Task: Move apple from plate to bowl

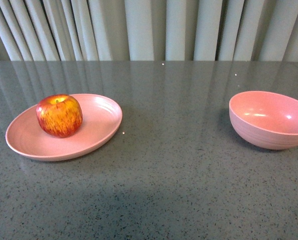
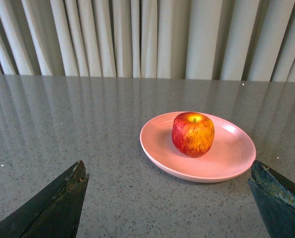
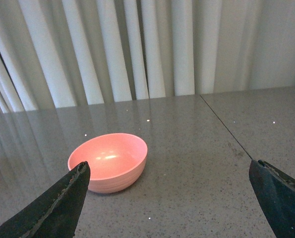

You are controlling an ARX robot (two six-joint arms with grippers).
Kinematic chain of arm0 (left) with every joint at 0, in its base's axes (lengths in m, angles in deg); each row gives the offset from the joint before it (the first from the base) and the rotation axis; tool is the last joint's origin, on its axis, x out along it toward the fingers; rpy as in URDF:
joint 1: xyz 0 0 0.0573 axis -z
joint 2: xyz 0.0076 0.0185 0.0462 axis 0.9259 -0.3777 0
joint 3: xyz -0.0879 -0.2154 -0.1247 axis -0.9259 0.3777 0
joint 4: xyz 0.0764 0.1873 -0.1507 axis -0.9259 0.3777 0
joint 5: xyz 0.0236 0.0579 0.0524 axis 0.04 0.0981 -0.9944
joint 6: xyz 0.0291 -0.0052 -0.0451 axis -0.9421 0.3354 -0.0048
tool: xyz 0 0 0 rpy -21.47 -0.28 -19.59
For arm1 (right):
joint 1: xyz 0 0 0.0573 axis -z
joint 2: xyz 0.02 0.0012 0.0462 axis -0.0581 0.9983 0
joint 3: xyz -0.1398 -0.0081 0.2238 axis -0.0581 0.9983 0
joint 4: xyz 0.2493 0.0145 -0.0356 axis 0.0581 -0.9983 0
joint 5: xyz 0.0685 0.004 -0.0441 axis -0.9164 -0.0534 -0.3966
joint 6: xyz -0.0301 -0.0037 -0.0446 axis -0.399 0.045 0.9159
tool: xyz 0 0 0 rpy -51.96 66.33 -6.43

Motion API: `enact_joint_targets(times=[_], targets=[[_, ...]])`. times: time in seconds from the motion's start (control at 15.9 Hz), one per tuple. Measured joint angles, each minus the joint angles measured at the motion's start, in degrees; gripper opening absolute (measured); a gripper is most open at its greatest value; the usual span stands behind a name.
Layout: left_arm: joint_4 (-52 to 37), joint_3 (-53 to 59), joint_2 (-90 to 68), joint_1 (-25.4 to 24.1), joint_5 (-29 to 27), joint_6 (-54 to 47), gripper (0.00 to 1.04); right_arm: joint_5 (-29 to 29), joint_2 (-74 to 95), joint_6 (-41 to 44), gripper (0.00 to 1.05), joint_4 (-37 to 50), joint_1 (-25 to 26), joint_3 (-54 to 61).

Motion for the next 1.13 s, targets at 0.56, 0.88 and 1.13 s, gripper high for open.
enact_joint_targets(times=[0.56, 0.88, 1.13], targets=[[0.0, 0.0, 0.0, 0.0, 0.0, 0.0, 0.98, -7.2, 63.7, -2.5, 0.98, 17.2, 1.4, -34.8], [0.0, 0.0, 0.0, 0.0, 0.0, 0.0, 0.98, -5.7, 91.1, -2.5, 0.98, -2.8, 0.5, -53.4], [0.0, 0.0, 0.0, 0.0, 0.0, 0.0, 0.98, -5.2, 97.0, -2.9, 0.98, -9.2, 0.2, -58.5]])
